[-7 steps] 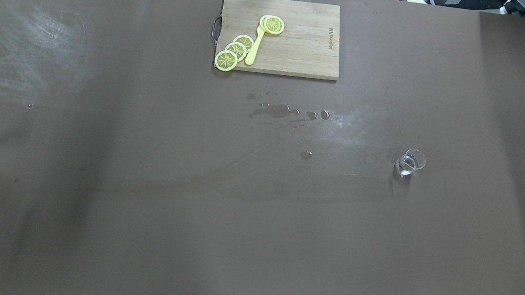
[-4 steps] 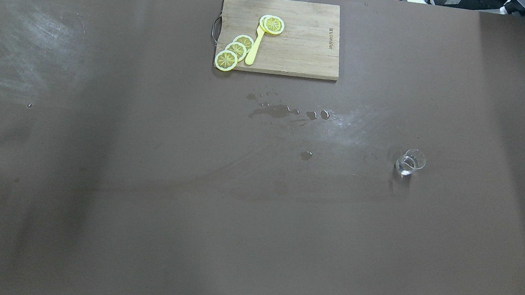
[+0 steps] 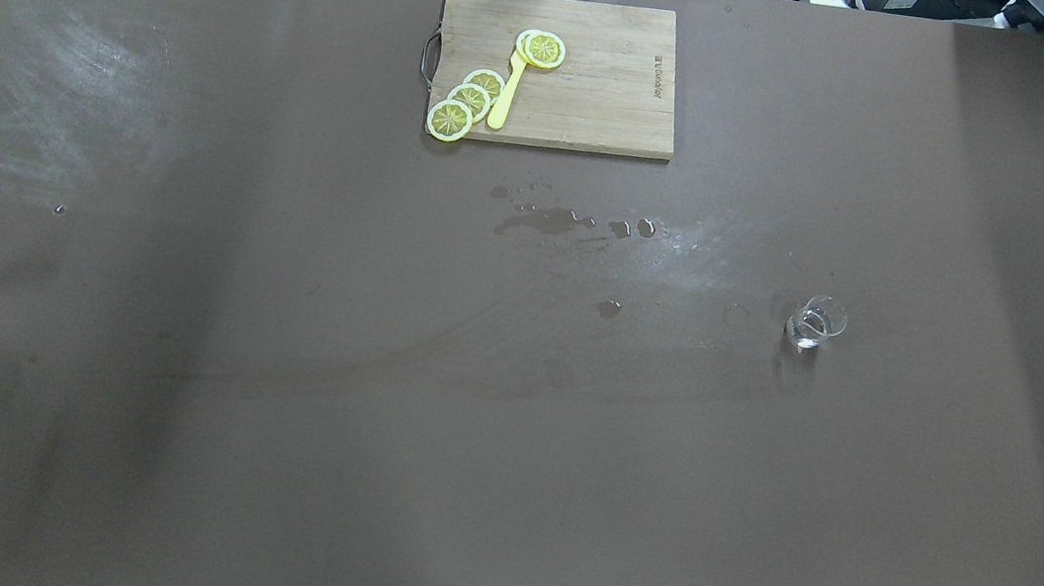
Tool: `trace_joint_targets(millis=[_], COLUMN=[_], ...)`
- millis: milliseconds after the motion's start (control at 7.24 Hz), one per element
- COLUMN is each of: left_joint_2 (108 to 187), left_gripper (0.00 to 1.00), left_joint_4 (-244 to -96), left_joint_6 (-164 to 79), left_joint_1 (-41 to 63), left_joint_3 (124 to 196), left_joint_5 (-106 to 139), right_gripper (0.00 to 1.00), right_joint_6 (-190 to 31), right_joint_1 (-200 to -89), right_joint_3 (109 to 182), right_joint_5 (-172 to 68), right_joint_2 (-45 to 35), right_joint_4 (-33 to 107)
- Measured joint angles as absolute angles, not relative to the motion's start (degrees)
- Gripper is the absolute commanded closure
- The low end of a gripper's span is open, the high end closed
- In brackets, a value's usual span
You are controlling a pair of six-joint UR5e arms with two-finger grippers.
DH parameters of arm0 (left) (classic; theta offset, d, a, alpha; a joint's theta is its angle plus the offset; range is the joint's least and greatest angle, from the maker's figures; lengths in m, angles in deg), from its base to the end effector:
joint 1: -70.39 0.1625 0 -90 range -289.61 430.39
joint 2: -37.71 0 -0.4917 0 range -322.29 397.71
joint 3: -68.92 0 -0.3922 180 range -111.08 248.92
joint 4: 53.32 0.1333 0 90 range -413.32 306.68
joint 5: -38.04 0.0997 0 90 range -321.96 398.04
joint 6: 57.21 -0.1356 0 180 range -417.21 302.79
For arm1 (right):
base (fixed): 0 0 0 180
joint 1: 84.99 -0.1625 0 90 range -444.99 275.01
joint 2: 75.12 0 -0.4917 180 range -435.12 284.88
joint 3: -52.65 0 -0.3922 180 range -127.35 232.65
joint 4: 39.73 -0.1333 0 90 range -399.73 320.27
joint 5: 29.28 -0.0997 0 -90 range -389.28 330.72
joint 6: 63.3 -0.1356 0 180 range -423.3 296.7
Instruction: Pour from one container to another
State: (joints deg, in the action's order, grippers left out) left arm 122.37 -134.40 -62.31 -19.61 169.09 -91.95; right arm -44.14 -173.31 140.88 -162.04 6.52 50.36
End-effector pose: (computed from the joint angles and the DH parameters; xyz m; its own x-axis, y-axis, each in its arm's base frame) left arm -0.0462 -0.4371 0.7298 0.7631 0.0430 -0.6448 -0.0681 0.9976 -0.0141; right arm 0.0245 -0.5724 0.6916 0.6815 -0.4189 0.6000 0.2676 0.9059 0.3283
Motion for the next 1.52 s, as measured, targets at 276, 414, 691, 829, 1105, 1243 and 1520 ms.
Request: trace_joint_targets(millis=[276, 414, 691, 829, 1105, 1243, 1520], left_joint_2=[122.4, 122.4, 122.3, 122.2, 122.2, 122.2, 122.4], left_gripper=[0.02, 0.02, 0.02, 0.02, 0.02, 0.02, 0.02], left_joint_4=[-134.7, -134.7, -134.6, -134.4, -134.4, -134.5, -134.8], left_joint_6=[-62.3, -62.3, -62.4, -62.3, -62.0, -61.9, -61.9], left_joint_1=[-19.6, -19.6, -19.7, -19.7, -19.8, -19.8, -19.8], left_joint_3=[168.9, 168.8, 168.6, 168.3, 167.7, 167.7, 168.0], left_joint_5=[-91.9, -91.9, -91.9, -91.8, -91.8, -91.7, -91.7], right_gripper=[0.0, 0.0, 0.0, 0.0, 0.0, 0.0, 0.0], right_joint_6=[-44.1, -44.1, -44.1, -44.1, -44.1, -44.1, -43.4], right_joint_1=[-173.3, -173.3, -173.3, -173.3, -173.3, -173.3, -173.3], right_joint_3=[140.8, 140.8, 140.8, 140.8, 140.8, 140.9, 140.9], right_joint_5=[-162.0, -162.0, -162.0, -162.0, -162.0, -161.8, -161.7], right_joint_2=[6.6, 6.6, 6.6, 6.6, 6.7, 6.7, 6.8], right_joint_4=[50.2, 50.1, 49.9, 50.0, 50.1, 50.0, 49.8])
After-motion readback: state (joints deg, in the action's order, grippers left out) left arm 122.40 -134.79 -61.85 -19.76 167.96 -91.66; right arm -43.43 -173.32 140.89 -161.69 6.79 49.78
